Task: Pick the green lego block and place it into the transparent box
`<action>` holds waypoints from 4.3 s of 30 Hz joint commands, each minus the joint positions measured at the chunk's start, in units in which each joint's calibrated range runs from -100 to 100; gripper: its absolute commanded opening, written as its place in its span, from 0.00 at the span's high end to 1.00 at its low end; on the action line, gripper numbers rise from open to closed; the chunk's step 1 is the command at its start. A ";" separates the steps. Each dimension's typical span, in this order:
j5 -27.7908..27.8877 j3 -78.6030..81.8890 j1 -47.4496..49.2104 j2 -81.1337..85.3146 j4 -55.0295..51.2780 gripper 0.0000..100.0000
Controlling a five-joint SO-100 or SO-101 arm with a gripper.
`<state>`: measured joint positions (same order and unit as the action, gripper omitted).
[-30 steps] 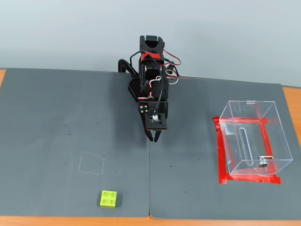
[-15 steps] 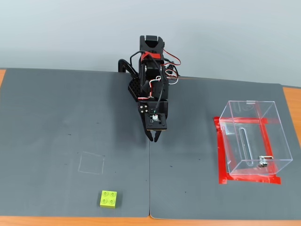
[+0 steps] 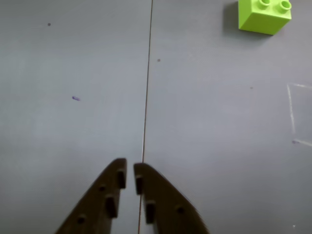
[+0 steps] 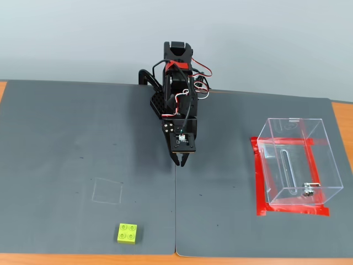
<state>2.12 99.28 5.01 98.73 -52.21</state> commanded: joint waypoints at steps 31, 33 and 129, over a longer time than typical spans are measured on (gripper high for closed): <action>0.19 -4.08 -10.20 0.34 1.08 0.98; 0.19 -5.88 -12.96 0.26 1.08 0.98; 6.86 -94.26 -11.31 -115.05 16.27 0.58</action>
<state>9.06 7.77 -6.19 -16.40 -36.51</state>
